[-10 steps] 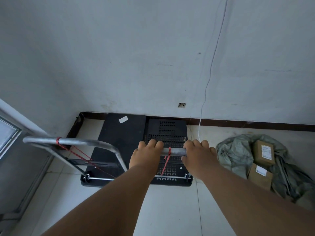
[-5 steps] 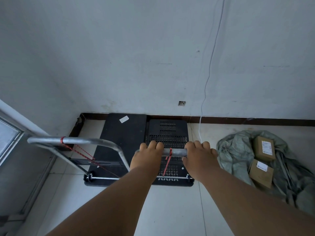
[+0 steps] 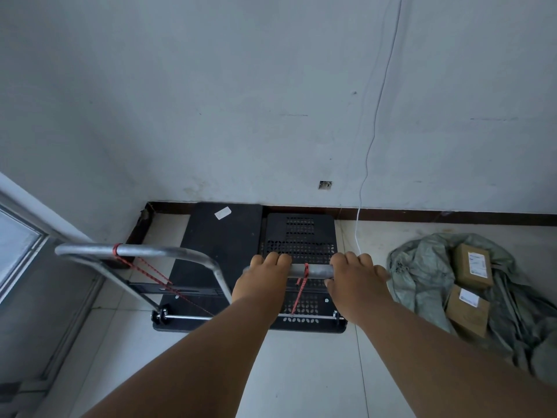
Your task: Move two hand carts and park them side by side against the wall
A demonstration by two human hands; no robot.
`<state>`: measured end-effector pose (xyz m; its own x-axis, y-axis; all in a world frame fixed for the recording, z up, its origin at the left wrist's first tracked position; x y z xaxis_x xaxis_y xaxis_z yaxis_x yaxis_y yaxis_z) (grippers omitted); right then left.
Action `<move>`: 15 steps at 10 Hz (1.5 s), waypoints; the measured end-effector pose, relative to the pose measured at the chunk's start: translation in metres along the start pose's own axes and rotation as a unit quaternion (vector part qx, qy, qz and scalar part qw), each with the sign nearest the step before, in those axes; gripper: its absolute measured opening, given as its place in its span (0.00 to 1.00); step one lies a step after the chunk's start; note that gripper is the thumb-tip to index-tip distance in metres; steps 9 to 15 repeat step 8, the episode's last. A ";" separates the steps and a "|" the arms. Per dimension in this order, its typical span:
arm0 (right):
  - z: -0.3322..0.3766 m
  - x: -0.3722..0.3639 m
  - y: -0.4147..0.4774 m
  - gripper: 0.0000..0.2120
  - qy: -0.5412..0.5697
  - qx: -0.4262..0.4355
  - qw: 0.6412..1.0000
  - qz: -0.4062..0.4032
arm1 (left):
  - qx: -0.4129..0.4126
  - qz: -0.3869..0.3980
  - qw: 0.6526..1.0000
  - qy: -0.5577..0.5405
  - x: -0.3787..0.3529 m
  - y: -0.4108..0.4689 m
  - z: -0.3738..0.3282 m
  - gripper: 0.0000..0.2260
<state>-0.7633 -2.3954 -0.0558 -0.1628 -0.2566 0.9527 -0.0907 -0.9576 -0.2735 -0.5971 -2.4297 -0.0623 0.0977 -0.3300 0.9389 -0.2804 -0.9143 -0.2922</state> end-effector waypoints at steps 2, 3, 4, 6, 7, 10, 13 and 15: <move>-0.002 0.001 0.000 0.18 0.004 0.003 1.000 -0.012 | 0.000 0.004 1.000 -0.002 -0.002 0.002 0.001 0.29; -0.002 0.001 -0.001 0.19 0.009 -0.001 1.000 -0.011 | 0.003 0.008 1.000 0.001 -0.001 0.002 -0.001 0.29; -0.002 0.002 -0.002 0.19 0.008 0.001 1.000 -0.010 | -0.001 0.016 1.000 0.017 0.001 0.000 -0.005 0.33; 0.001 0.010 -0.008 0.22 0.015 0.001 1.000 0.012 | -0.012 0.015 1.000 0.002 0.009 -0.006 -0.006 0.29; 0.004 0.021 -0.013 0.26 0.007 -0.012 0.999 0.030 | -0.025 -0.001 1.000 0.011 0.031 -0.009 -0.005 0.29; 0.008 0.041 -0.013 0.28 0.025 -0.020 0.999 0.020 | -0.024 -0.020 0.999 0.026 0.063 -0.009 -0.005 0.29; 0.008 0.041 -0.013 0.28 0.025 -0.020 0.999 0.020 | -0.024 -0.020 0.999 0.026 0.063 -0.009 -0.005 0.29; 0.008 0.041 -0.013 0.28 0.025 -0.020 0.999 0.020 | -0.024 -0.020 0.999 0.026 0.063 -0.009 -0.005 0.29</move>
Point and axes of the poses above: each hand's wrist, its own y-axis towards the middle knuckle, its own x-axis out of the back of the hand, z = x × y, the point moved 9 cm from there along y, towards the middle knuckle, and after that the axes turned 5 degrees about x, right-handed, at the moved point
